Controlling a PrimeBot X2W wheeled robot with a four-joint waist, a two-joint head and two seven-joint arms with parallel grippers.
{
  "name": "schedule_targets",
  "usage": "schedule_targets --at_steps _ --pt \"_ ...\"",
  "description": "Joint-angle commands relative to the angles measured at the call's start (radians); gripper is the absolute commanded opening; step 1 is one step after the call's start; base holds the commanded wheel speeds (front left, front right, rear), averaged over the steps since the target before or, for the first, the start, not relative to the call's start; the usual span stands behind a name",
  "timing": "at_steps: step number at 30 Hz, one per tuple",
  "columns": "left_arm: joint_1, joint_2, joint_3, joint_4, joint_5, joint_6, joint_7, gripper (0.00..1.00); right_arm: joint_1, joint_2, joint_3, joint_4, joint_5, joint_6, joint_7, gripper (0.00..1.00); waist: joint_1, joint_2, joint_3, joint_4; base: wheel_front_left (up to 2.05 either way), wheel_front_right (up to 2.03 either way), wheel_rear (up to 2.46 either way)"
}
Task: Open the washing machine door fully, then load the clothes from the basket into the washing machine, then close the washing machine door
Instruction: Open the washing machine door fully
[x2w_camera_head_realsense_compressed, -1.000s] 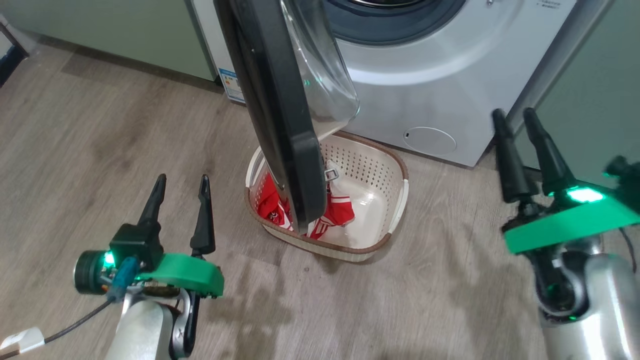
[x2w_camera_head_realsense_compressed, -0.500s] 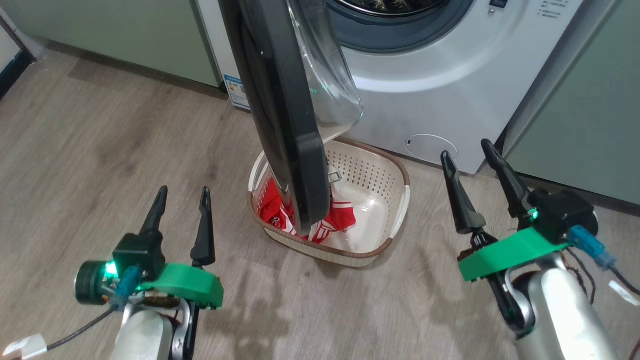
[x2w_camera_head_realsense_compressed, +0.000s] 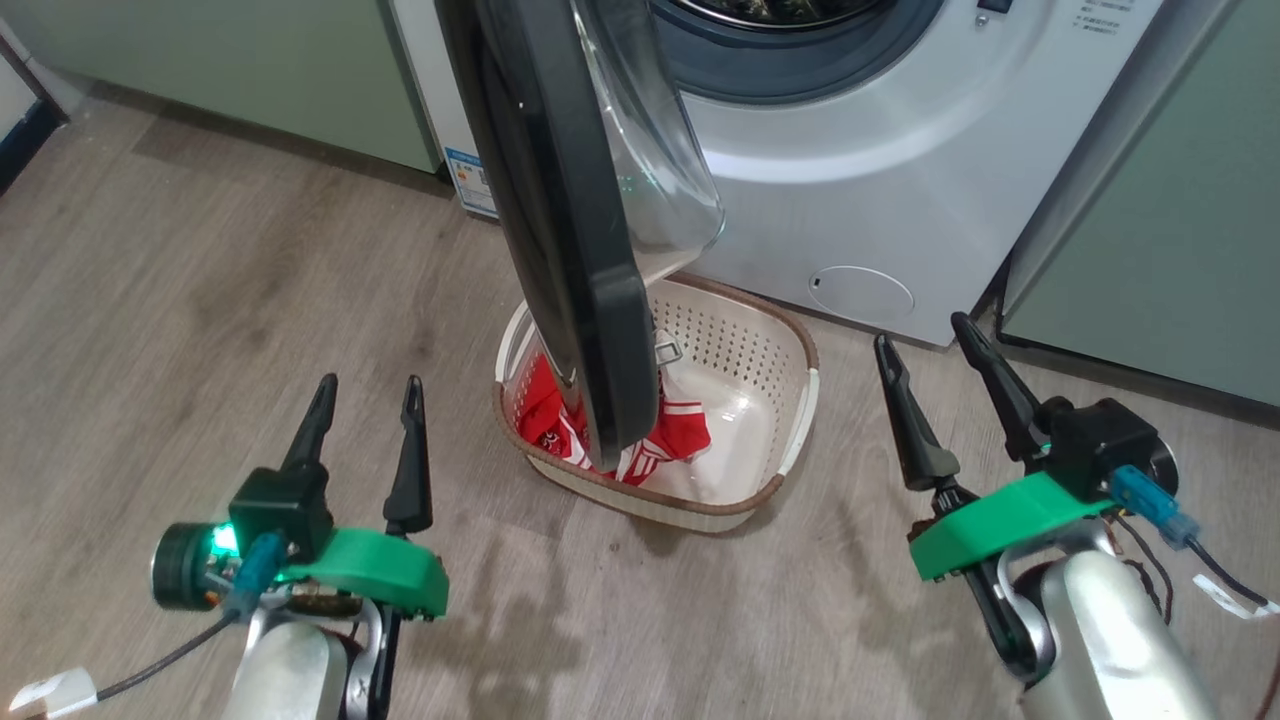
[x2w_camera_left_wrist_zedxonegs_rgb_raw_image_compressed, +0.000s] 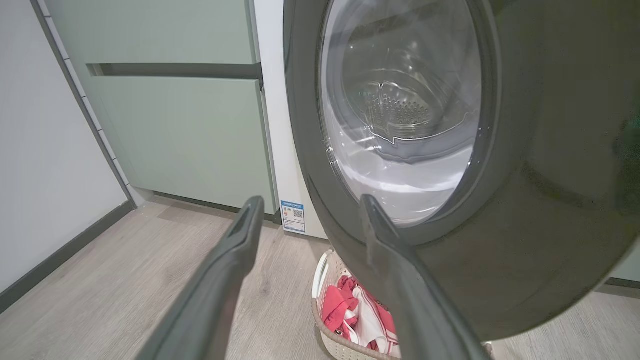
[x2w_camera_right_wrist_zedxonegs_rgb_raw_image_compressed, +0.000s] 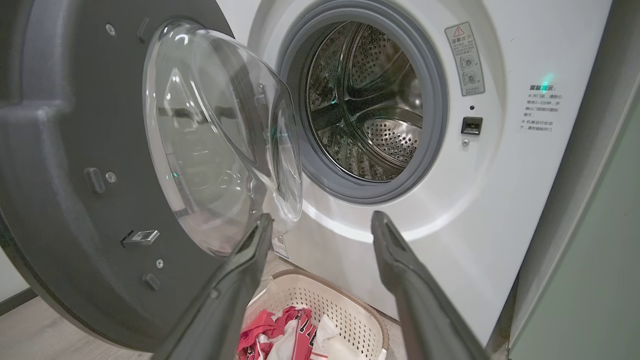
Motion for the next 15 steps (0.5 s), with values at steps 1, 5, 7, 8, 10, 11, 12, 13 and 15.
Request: schedule_targets --at_steps 1,5,7,8,10,11,12,13,15 --pt "-0.024 0.020 0.031 -0.031 -0.005 0.006 0.000 1.00 -0.033 0.011 0.023 -0.024 0.001 0.000 -0.014 1.00 0.0000 0.0000 0.002 -0.001 0.00 0.00 0.00" --pt "-0.026 0.022 0.029 -0.031 -0.007 0.009 0.000 1.00 -0.040 0.012 0.024 -0.014 -0.003 0.000 -0.018 1.00 0.0000 0.0000 0.006 -0.003 0.00 0.00 0.00" --pt "-0.026 0.022 0.028 -0.032 -0.008 0.011 0.000 1.00 -0.042 0.012 0.024 -0.011 -0.006 0.000 -0.019 1.00 0.0000 0.0000 0.006 -0.004 0.00 0.00 0.00" --pt "-0.026 0.022 0.027 -0.031 -0.008 0.012 0.000 1.00 -0.043 0.012 0.024 -0.009 -0.006 0.000 -0.020 1.00 0.0000 0.0000 0.007 -0.004 0.00 0.00 0.00" --pt "-0.027 0.023 0.026 -0.031 -0.009 0.013 0.000 1.00 -0.045 0.012 0.023 -0.007 -0.008 0.000 -0.021 1.00 0.0000 0.0000 0.008 -0.004 0.00 0.00 0.00" --pt "-0.028 0.023 0.025 -0.030 -0.010 0.013 0.000 1.00 -0.046 0.013 0.023 -0.006 -0.009 0.000 -0.022 1.00 0.0000 0.0000 0.007 -0.004 0.00 0.00 0.00" --pt "-0.028 0.023 0.024 -0.029 -0.011 0.013 0.000 1.00 -0.046 0.013 0.023 -0.005 -0.011 0.000 -0.023 1.00 0.0000 0.0000 0.008 -0.004 0.00 0.00 0.00" --pt "-0.028 0.024 0.023 -0.029 -0.012 0.013 -0.001 1.00 -0.047 0.013 0.022 -0.004 -0.011 0.000 -0.023 1.00 0.0000 0.0000 0.007 -0.004 0.00 0.00 0.00" --pt "-0.028 0.024 0.022 -0.027 -0.012 0.014 -0.001 1.00 -0.048 0.013 0.022 -0.003 -0.013 0.000 -0.024 1.00 0.0000 0.0000 0.006 -0.004 0.00 0.00 0.00"
